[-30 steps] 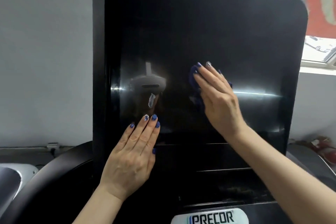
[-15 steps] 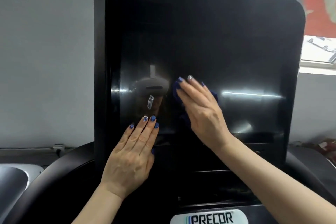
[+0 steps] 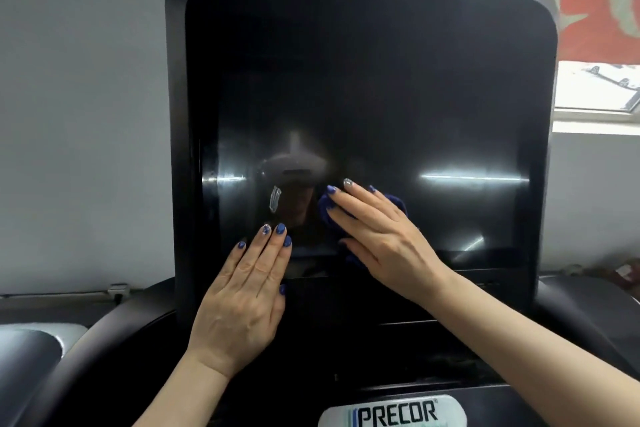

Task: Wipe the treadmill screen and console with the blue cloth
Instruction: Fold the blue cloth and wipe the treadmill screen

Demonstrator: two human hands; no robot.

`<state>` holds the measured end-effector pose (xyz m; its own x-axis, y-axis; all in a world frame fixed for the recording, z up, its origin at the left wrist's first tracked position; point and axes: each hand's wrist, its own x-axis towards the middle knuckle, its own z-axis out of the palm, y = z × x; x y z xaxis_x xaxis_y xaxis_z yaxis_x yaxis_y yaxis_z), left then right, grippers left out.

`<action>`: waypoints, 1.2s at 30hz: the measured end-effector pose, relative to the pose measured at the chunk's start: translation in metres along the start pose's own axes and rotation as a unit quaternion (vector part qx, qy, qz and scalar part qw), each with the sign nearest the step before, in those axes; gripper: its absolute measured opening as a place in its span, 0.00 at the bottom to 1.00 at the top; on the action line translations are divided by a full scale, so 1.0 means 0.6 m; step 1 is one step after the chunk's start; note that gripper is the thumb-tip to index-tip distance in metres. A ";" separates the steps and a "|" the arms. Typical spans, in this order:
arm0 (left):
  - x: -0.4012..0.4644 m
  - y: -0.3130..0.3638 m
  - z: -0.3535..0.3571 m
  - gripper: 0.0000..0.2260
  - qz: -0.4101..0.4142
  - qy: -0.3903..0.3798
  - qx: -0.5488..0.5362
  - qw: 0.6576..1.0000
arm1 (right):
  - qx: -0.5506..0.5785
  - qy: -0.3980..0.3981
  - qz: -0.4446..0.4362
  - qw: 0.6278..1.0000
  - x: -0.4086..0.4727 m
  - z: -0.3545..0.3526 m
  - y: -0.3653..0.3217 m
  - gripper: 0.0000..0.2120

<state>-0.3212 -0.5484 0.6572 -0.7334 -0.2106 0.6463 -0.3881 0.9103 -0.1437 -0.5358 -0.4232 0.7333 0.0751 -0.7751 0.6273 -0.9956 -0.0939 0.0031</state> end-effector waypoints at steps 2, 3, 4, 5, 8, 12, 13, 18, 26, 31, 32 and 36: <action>0.000 0.000 0.000 0.24 -0.001 0.003 0.002 1.000 | 0.003 -0.002 0.016 1.000 -0.007 -0.005 0.001 0.19; -0.001 0.000 0.000 0.24 -0.001 0.003 0.000 1.000 | -0.006 0.008 0.034 0.999 -0.009 -0.005 -0.003 0.18; -0.001 0.000 -0.001 0.25 -0.001 0.002 -0.002 1.000 | -0.022 0.020 0.053 0.998 -0.010 -0.005 -0.008 0.17; -0.001 0.000 -0.001 0.25 -0.001 0.001 -0.002 1.000 | -0.036 0.028 0.065 0.997 -0.009 -0.004 -0.012 0.16; -0.001 0.000 -0.002 0.24 -0.002 0.000 -0.002 1.000 | -0.045 0.032 0.053 0.997 -0.001 -0.012 -0.014 0.16; -0.003 0.000 -0.004 0.24 -0.002 -0.003 -0.001 1.000 | 0.037 0.100 0.087 0.990 0.026 -0.045 -0.029 0.16; -0.004 0.000 -0.004 0.24 -0.003 -0.005 0.000 1.000 | 0.076 0.128 0.124 0.981 0.033 -0.054 -0.037 0.16; -0.002 0.000 -0.003 0.24 -0.006 -0.008 0.000 1.000 | 0.176 0.155 0.267 0.935 0.059 -0.063 -0.045 0.10; -0.001 -0.001 -0.001 0.24 -0.005 -0.005 0.002 1.000 | 0.081 0.253 0.265 0.927 0.056 -0.041 -0.007 0.11; -0.001 0.000 -0.001 0.24 -0.003 -0.004 0.001 1.000 | -0.053 0.239 0.120 0.962 0.049 -0.011 0.000 0.13; -0.001 0.000 -0.001 0.24 -0.004 -0.003 0.002 1.000 | -0.064 0.227 0.107 0.966 0.046 -0.005 0.001 0.13; -0.001 0.000 -0.001 0.24 -0.004 -0.002 0.004 1.000 | -0.048 0.127 0.135 0.981 0.022 0.002 -0.010 0.19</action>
<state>-0.3205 -0.5480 0.6574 -0.7329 -0.2184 0.6443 -0.3974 0.9062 -0.1448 -0.5288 -0.4334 0.7406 -0.1961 -0.5811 0.7899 -0.9790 0.1621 -0.1238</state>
